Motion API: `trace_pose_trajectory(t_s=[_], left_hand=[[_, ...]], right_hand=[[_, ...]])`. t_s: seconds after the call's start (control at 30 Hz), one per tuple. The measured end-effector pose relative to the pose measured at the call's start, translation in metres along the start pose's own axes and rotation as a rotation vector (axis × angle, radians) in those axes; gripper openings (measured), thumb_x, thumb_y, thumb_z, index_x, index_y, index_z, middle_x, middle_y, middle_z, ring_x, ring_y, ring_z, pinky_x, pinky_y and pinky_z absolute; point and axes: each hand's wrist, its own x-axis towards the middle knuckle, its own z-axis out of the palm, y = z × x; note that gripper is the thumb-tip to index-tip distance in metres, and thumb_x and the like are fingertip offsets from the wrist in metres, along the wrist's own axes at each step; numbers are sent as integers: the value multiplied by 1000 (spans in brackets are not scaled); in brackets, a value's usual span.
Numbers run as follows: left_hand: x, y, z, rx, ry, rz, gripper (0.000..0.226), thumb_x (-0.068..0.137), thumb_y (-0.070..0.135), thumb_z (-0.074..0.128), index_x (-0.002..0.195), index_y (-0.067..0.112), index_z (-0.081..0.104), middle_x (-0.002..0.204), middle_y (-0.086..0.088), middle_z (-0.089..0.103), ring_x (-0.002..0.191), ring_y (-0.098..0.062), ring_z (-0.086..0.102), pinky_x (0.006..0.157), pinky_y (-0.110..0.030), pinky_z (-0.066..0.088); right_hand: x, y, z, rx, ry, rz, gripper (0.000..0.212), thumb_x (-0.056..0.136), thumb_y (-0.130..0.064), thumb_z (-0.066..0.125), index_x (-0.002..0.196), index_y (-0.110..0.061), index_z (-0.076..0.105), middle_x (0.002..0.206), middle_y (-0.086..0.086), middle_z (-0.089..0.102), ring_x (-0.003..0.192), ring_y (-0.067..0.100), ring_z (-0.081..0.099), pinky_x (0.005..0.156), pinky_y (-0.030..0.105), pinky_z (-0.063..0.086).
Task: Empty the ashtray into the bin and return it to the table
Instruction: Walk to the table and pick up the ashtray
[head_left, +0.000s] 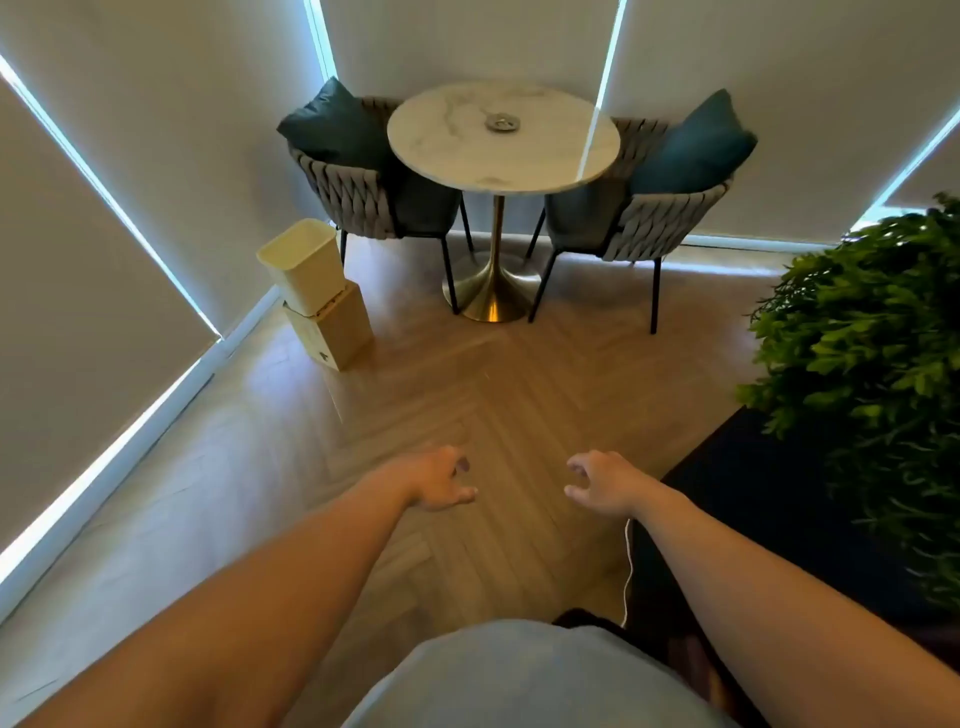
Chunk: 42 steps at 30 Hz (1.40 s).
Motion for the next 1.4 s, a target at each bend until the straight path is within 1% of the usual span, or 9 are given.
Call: trace_pose_trajectory(t_s=[0.07,0.3,0.47,0.67,0.73,0.83,0.9,1.13,1.4], left_hand=[[0,-8,1,1,-18,-17,60,89,54,58,136,19,48,133,-5,56,118,-24,55,99,-38,45],[16,-26,-4,-7,-35,-43,62,87,58,56,137,22,46,133,-4,55,118,-22,53,96,-36,45],[38,-27,-11,-20,-43,-50,61,86,58,57,135,23,48,131,-1,57,115,-20,56,95,-37,46],[79,-31,-25,-29,-76,-80,62,84,61,55,134,25,48,131,1,57,113,-18,56,88,-31,43],[99,-31,-35,-20,-102,-92,62,85,61,55,135,25,46,133,1,56,115,-19,56,88,-31,43],[131,-25,-56,-46,-128,-106,61,87,56,56,138,22,45,136,-2,54,118,-21,55,97,-36,45],[151,-18,-71,-62,-135,-109,62,89,53,56,139,19,45,137,-4,53,120,-23,55,100,-39,45],[219,-2,-123,-96,-112,-128,59,90,49,58,139,17,47,136,-6,54,118,-23,55,100,-38,46],[266,15,-158,-94,-89,-128,56,91,49,58,137,19,48,133,-4,55,115,-20,55,97,-36,46]], right_hand=[[2,-5,6,4,-28,21,61,100,-34,53,152,-11,31,157,8,36,145,29,32,113,42,37],[18,-14,3,15,-45,33,61,99,-36,54,151,-12,34,154,8,41,144,28,32,115,43,35],[42,-12,-8,18,-44,9,61,99,-35,54,151,-9,35,153,10,43,141,28,38,113,41,38],[88,-2,-31,46,-72,8,61,99,-34,55,151,-8,35,153,11,43,139,28,42,111,38,40],[106,3,-41,64,-86,13,62,99,-34,54,151,-9,34,154,10,42,139,27,42,109,37,40],[135,12,-62,73,-111,20,62,99,-35,54,151,-9,33,154,9,41,139,27,43,108,36,40],[153,15,-79,75,-135,27,61,99,-35,54,152,-10,33,155,9,40,140,27,41,108,36,39],[217,28,-147,76,-149,16,61,99,-37,53,151,-12,34,154,9,42,140,27,40,108,37,38],[260,40,-195,123,-150,26,61,97,-39,56,150,-16,36,151,9,46,138,27,43,110,41,41]])
